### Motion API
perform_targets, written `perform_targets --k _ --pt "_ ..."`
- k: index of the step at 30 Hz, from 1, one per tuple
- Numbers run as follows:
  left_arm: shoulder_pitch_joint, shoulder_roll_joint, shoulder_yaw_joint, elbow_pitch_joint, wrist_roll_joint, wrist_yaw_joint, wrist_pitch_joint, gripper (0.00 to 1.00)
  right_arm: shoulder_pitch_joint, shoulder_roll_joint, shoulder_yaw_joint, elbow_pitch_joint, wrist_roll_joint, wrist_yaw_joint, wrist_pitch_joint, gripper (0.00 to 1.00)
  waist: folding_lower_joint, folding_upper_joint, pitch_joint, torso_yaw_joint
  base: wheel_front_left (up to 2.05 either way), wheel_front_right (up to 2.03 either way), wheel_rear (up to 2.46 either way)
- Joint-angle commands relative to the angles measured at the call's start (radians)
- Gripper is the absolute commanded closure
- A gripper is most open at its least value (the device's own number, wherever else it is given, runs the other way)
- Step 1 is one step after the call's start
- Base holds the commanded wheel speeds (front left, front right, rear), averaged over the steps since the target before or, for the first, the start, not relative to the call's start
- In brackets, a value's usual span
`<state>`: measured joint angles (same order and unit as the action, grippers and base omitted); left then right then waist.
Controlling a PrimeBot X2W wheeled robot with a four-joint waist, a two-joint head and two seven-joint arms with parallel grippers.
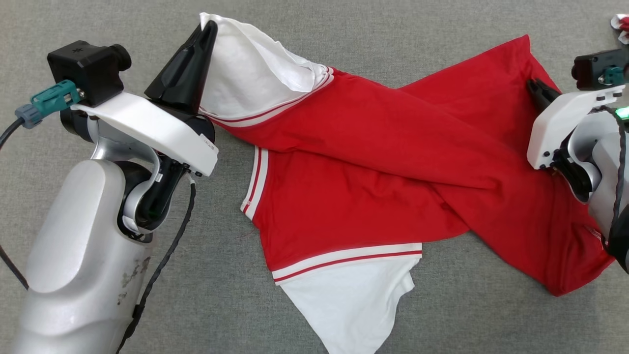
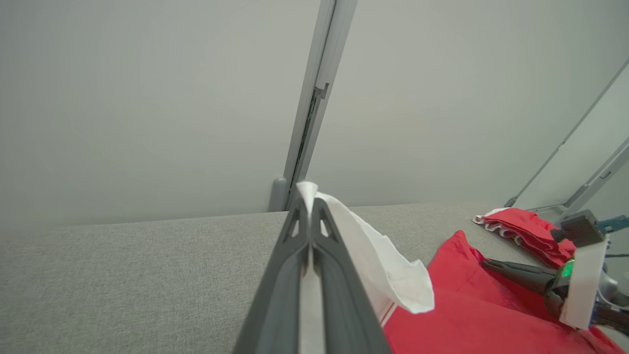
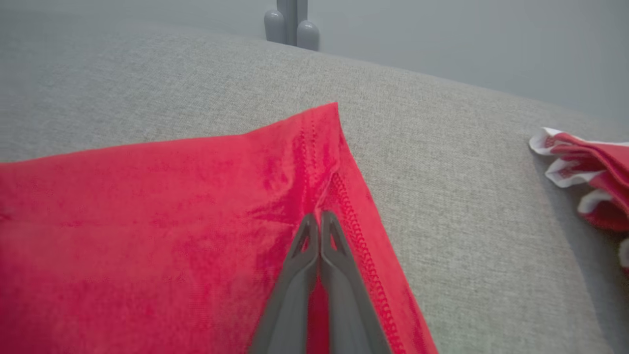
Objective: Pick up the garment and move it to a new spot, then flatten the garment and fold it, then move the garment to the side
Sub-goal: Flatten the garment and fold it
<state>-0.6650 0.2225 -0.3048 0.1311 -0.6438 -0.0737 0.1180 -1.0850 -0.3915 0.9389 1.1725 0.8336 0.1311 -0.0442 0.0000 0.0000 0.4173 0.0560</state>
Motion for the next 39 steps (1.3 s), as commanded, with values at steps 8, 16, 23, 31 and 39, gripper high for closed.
perform_targets --k 8,16,23,31,39 --pt "-0.072 0.029 0.024 0.010 0.017 -0.005 -0.032 1.00 -0.071 -0.031 -0.018 -0.081 0.085 -0.001 -0.049 1.00 0.0000 0.0000 -0.035 -0.026 0.00 0.00 0.00" --pt "-0.402 0.059 0.007 0.091 0.083 -0.025 -0.016 1.00 -0.314 -0.108 -0.051 -0.160 0.124 -0.001 -0.070 1.00 0.0000 0.0000 0.009 -0.072 0.00 0.00 0.00" --pt "-0.712 0.082 -0.016 0.265 0.216 -0.021 -0.136 1.00 -0.520 -0.110 -0.083 -0.138 0.099 -0.001 -0.150 1.00 0.0000 0.0000 0.057 -0.115 0.00 0.00 0.00" --pt "-1.027 0.040 -0.025 0.479 0.373 0.014 -0.381 1.00 -0.687 -0.097 -0.151 -0.108 -0.014 -0.001 -0.221 1.00 0.0000 0.0000 0.151 -0.139 0.00 0.00 0.00" --pt "-0.724 0.022 0.029 0.307 0.337 -0.046 -0.382 1.00 -0.453 -0.131 -0.246 -0.246 -0.107 -0.001 -0.220 1.00 0.0000 0.0000 0.182 -0.096 0.00 0.00 0.00"
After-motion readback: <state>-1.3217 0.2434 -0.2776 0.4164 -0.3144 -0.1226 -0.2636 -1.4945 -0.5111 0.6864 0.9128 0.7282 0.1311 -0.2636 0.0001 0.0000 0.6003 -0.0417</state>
